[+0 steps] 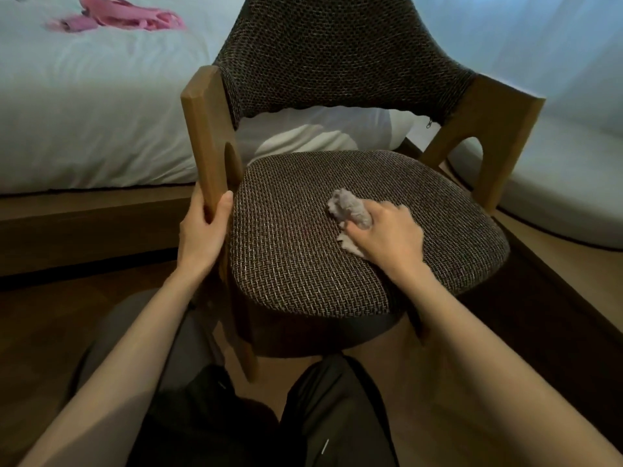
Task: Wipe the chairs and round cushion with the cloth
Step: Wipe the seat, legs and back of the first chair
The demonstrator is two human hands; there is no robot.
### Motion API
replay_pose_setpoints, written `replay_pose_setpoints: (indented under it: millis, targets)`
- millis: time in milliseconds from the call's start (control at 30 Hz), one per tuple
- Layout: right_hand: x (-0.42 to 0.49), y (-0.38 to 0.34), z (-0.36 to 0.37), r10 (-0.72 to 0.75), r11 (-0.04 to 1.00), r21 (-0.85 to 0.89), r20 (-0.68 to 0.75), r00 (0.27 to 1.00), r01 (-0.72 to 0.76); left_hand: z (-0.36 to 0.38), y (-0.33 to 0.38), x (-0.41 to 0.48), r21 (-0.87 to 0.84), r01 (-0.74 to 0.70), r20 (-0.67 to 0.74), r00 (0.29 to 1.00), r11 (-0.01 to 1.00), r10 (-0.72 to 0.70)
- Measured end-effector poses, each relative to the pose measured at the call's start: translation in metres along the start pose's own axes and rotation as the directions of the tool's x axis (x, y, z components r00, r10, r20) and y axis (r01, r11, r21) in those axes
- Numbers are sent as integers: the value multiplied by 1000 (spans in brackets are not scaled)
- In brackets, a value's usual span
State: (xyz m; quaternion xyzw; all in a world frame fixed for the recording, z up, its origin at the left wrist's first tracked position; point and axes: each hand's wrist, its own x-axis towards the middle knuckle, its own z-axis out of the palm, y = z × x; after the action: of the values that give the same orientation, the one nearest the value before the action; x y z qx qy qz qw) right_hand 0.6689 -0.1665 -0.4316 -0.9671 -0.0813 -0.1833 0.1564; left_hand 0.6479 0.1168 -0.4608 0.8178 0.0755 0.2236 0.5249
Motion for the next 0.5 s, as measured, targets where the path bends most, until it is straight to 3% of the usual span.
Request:
replay_pose_setpoints:
  millis: [100,167,267,433,500]
  targets:
    - [3,39,-11,110,988,-101,-59,992,-116,-4,7,-8,67,-58,-21,998,996,60]
    - [0,32,-8,123,990,-67,-64,990,-127,-6,11,-14,123,-78,-33,996,989,83]
    - [-7,-9,1,112,991,85,-57,992,-107,-9,17,-22,184,-92,-42,994,979,101]
    - [-22,-76,15,9,980,197,-17,1000,-6,-5,27,-40,267,-50,-80,994,962,74]
    - [-29,-87,16,-24,975,222,-26,999,29,3,35,-52,372,-69,-125,984,926,124]
